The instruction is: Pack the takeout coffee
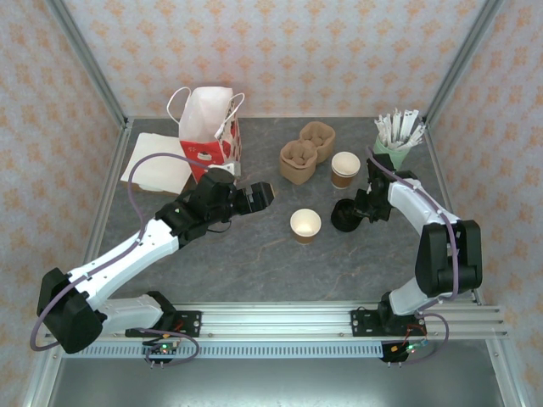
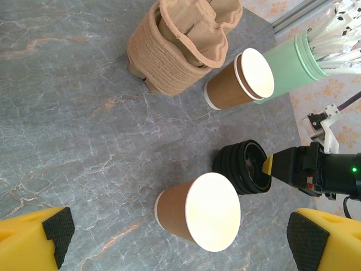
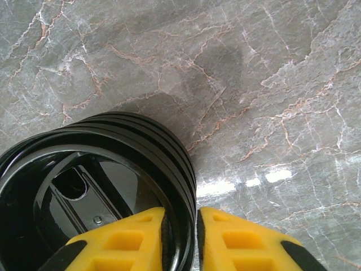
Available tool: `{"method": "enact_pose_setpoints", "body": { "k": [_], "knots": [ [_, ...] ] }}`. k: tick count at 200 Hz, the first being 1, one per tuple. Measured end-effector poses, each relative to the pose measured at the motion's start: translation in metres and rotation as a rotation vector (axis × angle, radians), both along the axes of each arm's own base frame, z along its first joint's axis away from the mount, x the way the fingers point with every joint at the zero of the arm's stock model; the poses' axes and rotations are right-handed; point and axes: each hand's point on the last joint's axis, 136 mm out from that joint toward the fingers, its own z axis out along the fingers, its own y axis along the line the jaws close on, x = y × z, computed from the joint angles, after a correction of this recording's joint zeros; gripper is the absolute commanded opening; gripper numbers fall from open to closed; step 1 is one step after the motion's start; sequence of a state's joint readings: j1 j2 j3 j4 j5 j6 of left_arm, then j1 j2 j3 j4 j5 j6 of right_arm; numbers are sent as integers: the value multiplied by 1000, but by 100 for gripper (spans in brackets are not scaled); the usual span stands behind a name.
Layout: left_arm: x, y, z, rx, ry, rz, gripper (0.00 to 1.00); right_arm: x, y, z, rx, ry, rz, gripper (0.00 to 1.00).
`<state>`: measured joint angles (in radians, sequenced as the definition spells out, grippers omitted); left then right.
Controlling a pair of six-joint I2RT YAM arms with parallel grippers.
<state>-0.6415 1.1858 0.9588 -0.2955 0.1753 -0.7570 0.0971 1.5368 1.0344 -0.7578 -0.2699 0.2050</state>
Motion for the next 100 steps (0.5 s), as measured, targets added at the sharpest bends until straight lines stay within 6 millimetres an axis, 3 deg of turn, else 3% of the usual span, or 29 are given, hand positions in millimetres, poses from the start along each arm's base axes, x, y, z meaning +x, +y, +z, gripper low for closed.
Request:
{"method": "enact_pose_setpoints", "body": {
  "k": [100],
  "knots": [
    [0, 0, 1, 5, -3, -4, 100, 4, 0, 5, -4, -10, 5, 15]
  ]
}}
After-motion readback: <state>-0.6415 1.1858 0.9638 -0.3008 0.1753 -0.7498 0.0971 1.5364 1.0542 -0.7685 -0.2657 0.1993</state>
